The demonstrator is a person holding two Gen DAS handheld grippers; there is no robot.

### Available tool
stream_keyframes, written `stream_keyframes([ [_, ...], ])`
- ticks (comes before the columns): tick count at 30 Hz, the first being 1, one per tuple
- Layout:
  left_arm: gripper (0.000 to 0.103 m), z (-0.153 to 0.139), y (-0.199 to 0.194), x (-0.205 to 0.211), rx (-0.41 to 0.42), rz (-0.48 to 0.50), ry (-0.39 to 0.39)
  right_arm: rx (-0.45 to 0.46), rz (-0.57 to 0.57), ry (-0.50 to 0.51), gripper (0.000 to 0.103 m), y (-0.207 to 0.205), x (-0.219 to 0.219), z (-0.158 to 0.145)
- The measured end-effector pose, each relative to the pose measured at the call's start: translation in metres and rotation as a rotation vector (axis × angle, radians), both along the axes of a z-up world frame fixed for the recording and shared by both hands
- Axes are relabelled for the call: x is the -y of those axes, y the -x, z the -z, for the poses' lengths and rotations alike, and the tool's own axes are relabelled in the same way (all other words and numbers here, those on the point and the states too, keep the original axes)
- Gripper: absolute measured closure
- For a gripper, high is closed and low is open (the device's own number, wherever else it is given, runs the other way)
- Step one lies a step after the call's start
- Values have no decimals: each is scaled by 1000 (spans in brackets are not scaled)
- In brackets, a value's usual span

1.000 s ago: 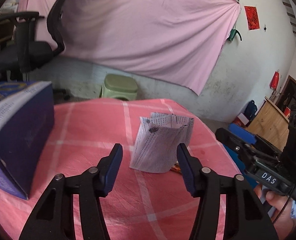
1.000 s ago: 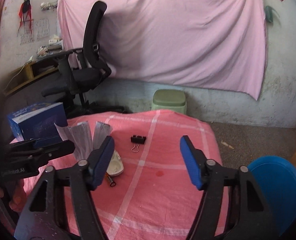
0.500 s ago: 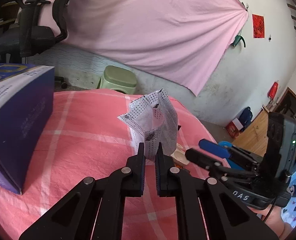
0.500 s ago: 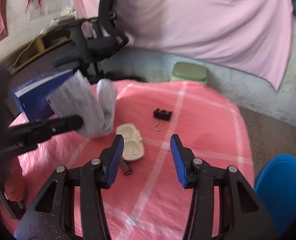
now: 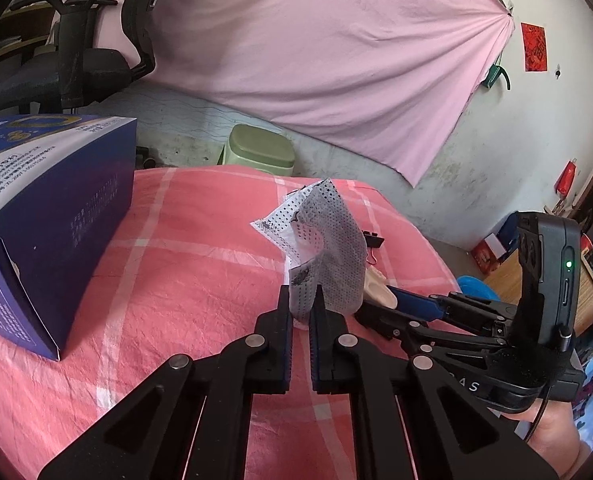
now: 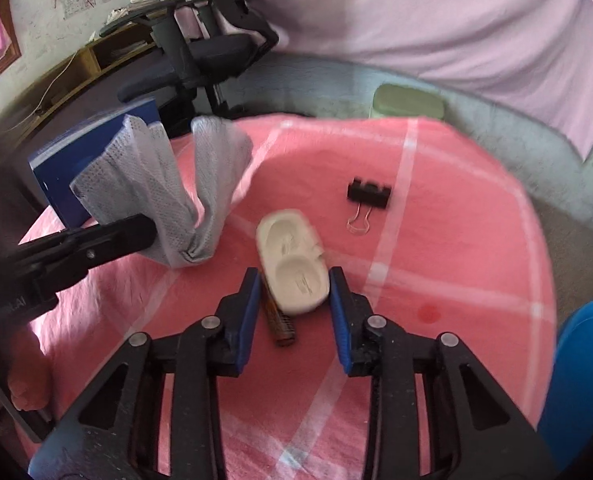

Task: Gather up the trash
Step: 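Grasp the grey mask with the left tool while the right tool grasps the white earbud case, then lift the mask and earbud case and carry them over the blue bucket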

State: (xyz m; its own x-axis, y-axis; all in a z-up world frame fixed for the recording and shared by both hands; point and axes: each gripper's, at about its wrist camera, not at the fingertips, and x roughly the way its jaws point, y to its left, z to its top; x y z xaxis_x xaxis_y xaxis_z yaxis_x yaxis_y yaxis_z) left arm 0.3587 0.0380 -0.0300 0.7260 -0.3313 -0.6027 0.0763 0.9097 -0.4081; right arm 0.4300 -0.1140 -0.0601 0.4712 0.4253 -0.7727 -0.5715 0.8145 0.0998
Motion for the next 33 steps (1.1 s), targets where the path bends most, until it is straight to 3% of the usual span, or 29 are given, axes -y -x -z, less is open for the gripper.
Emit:
stream_keyframes([
  [12,98,1,4,2,10,-8,-13,33,11,-5,52,6,3,-4],
  [26,98,-1,7,2,6,-48,-46,-3,16,-24,42,-3,3,-3],
  [33,98,1,3,-1,-5,-46,-40,-1,50,-65,49,-4,8,-5],
])
